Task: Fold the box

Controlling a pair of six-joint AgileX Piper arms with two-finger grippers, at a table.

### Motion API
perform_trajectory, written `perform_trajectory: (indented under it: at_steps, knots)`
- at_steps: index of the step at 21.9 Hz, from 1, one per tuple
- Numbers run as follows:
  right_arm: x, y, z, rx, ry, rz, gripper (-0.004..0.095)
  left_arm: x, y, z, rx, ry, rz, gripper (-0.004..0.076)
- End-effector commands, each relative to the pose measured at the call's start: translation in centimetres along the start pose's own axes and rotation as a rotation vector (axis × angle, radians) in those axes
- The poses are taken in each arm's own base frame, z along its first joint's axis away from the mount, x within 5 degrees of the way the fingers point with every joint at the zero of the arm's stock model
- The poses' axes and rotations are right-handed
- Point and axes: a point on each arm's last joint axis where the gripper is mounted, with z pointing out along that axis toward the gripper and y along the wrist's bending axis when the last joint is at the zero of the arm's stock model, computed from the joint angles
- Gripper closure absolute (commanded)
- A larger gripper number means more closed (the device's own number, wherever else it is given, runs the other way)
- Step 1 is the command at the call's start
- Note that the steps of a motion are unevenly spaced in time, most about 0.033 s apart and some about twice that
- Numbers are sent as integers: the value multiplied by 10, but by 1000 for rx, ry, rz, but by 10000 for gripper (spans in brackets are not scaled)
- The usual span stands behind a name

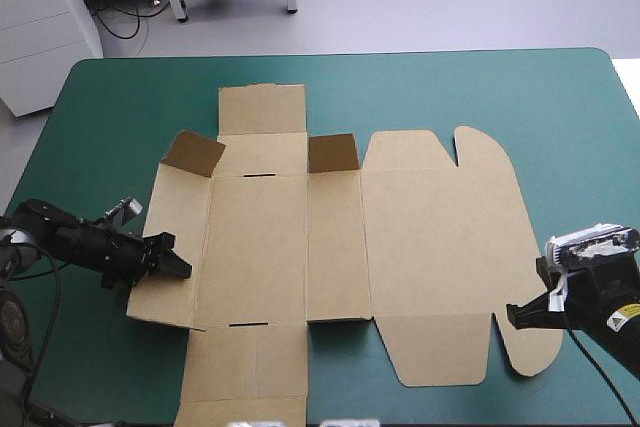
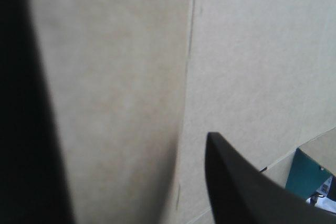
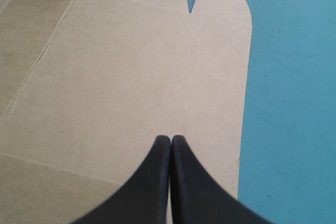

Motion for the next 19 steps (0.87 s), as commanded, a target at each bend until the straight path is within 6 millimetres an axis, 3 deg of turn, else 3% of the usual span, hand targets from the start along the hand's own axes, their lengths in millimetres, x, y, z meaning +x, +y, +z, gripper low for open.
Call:
perform_trajectory:
  at_steps: [1,2,3,8,11,16,19]
  knots:
    - [-12,-2,-5,15,-84,8,931,11,-8,3,41,108,3,619]
    - [-11,-1,-5,14,-82,8,931,11,-8,3,42,107,2,718]
    - [-11,-1,-5,14,-82,8,931,11,-8,3,41,102,2,759]
    - [-10,-1,-5,9,-68,8,931,4,-7,2,29,39,-2,756]
    - [-10,-1,-5,9,-67,8,931,-9,-19,-10,59,-4,71,756]
    - [-10,-1,-5,7,-63,8,931,-36,-75,-57,-5,-143,328,756]
    - [-10,-1,-5,8,-66,8,931,-48,-129,-86,-112,-227,521,755]
